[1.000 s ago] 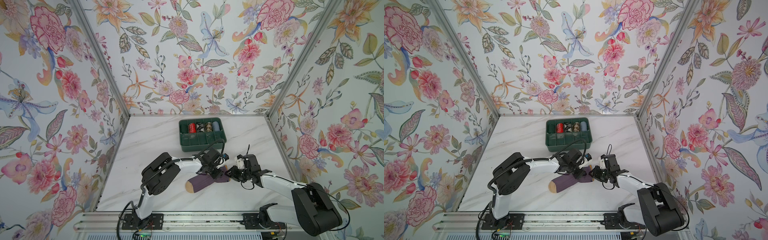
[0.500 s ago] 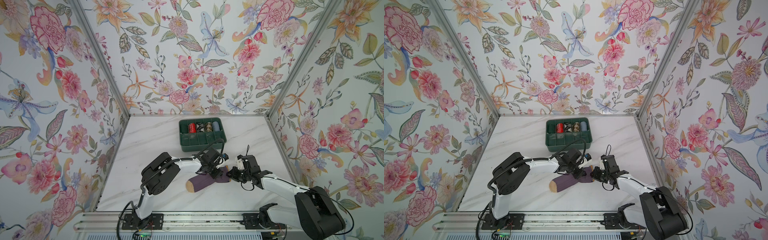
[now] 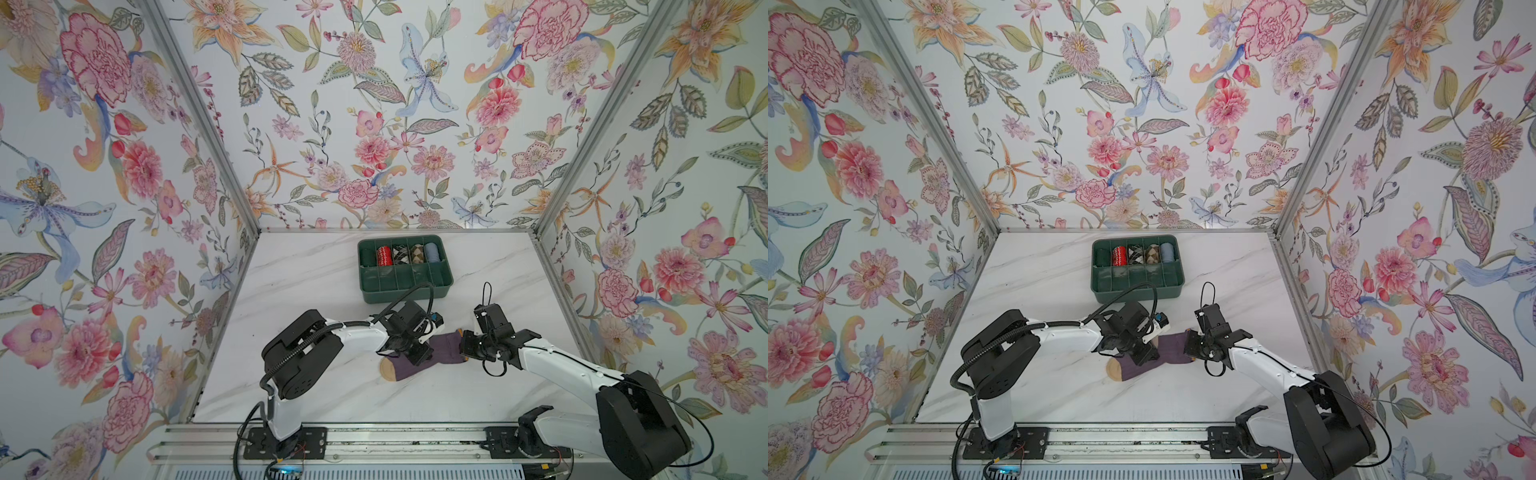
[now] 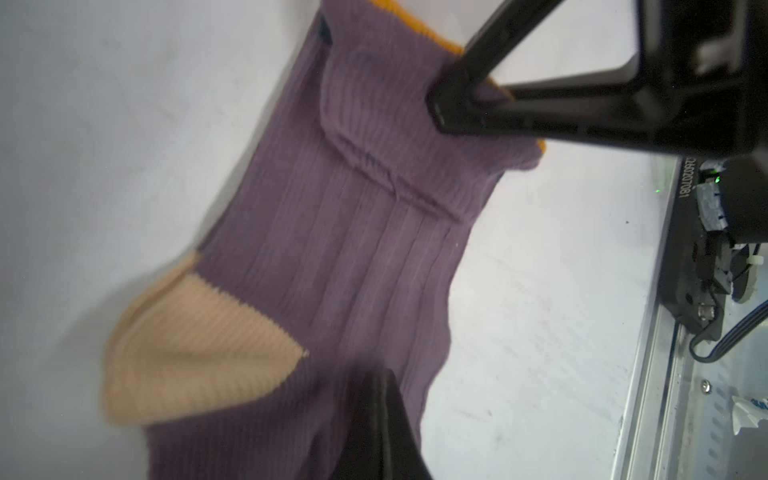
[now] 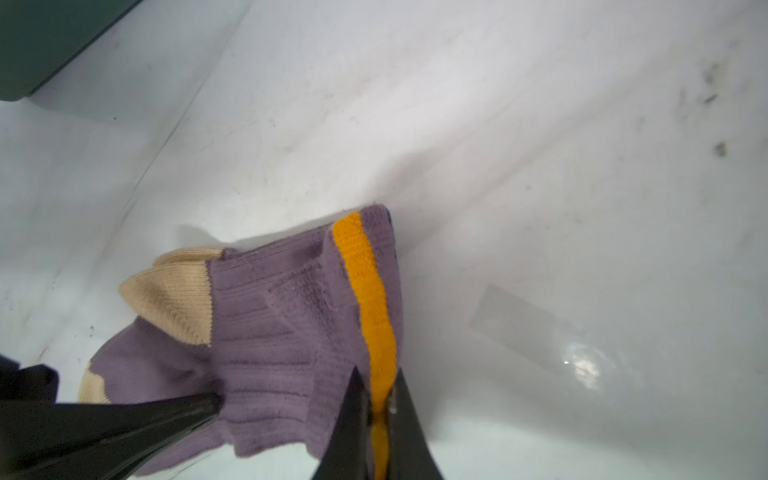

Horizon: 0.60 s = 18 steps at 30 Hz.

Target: Roll the socks

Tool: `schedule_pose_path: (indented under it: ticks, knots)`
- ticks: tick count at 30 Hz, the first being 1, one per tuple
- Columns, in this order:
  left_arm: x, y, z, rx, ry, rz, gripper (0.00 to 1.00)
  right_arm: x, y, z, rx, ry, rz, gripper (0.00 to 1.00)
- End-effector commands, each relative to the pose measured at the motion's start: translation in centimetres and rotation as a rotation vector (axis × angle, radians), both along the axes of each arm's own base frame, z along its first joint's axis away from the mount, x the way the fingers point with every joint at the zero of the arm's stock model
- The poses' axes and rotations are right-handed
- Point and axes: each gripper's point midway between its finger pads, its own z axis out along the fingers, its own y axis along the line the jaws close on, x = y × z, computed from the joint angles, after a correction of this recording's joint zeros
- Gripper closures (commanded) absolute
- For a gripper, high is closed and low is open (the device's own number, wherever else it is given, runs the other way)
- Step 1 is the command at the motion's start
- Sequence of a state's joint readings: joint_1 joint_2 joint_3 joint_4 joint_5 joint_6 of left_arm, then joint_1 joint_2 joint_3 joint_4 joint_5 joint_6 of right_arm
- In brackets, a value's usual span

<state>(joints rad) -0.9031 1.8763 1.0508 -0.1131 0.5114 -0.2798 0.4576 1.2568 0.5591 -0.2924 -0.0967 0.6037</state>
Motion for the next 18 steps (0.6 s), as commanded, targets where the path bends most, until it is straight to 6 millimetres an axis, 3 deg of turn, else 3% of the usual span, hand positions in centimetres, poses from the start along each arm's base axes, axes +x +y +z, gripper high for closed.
schedule_pose_path:
  ticks: [1,9,18]
  knots:
    - [1.2,1.6,1.3,-0.005,-0.015,0.068,1.0,0.3,-1.5,0.3,-0.132,-0.009,-0.007,1.0]
    - [1.8,2.6,1.0,-0.016,-0.007,0.104,1.0,0.5,-2.1,0.1,-0.281,0.0,0.019,1.0]
    - [4.2,4.3,3.8,-0.113,-0.023,0.18,1.0,0.7,-2.1,1.0,-0.459,-0.033,0.056,1.0]
